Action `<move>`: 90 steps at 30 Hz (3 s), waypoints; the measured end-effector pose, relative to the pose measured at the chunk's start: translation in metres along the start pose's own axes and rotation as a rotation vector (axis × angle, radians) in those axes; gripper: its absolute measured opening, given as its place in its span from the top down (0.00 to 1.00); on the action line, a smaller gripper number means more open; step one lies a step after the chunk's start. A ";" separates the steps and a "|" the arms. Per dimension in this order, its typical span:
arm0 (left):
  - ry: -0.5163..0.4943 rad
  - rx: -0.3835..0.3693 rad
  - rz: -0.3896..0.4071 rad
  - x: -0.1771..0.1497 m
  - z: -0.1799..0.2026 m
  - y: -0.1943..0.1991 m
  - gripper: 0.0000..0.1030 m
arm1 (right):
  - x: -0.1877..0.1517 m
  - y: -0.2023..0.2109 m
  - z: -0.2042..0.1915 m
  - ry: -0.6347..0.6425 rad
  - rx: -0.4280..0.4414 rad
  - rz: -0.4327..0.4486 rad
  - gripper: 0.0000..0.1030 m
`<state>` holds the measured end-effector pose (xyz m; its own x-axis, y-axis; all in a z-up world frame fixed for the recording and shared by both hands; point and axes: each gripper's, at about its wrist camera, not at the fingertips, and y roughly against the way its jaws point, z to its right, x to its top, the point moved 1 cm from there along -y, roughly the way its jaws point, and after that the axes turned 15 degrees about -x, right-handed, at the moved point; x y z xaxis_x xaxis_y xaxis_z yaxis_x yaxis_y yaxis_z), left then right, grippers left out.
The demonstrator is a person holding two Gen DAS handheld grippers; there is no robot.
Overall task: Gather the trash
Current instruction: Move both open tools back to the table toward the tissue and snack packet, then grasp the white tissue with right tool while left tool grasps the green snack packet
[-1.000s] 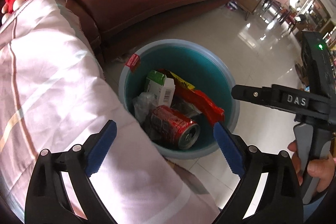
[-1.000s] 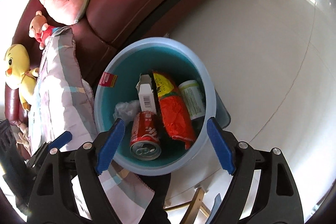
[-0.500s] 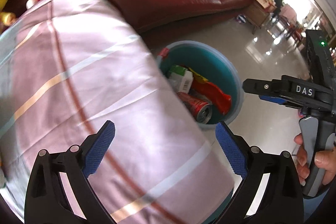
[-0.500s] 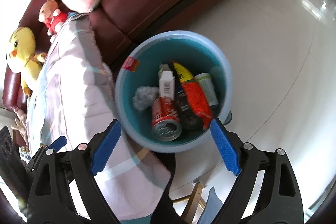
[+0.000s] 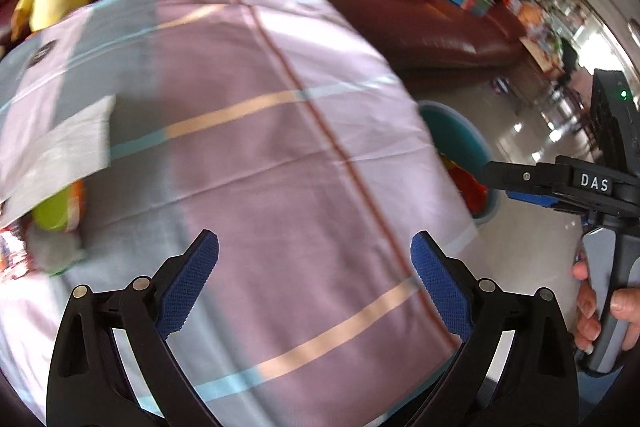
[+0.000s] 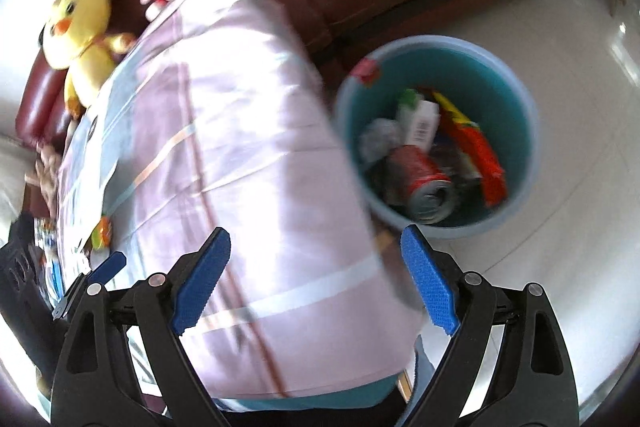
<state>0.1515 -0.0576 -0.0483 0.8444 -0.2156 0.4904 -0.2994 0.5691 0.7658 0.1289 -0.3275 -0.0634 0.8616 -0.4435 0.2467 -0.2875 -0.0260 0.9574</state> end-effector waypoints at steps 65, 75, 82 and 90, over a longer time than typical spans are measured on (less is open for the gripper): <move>0.298 0.122 0.170 -0.042 -0.227 0.101 0.04 | -0.014 -0.073 -0.370 0.672 0.123 -0.098 0.74; 0.349 0.179 0.266 -0.046 -0.239 0.149 0.04 | 0.006 -0.041 -0.350 0.626 0.126 -0.022 0.92; 0.448 0.269 0.303 -0.021 -0.284 0.160 0.04 | 0.000 -0.036 -0.367 0.661 0.139 -0.013 0.94; 0.583 0.277 0.286 -0.002 -0.319 0.133 0.17 | 0.000 -0.044 -0.372 0.664 0.127 -0.019 0.94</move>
<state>0.2521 0.2715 -0.0801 0.7931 0.4162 0.4447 -0.5816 0.3006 0.7559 0.2973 0.0068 -0.0492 0.9295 0.2018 0.3088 -0.2818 -0.1519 0.9474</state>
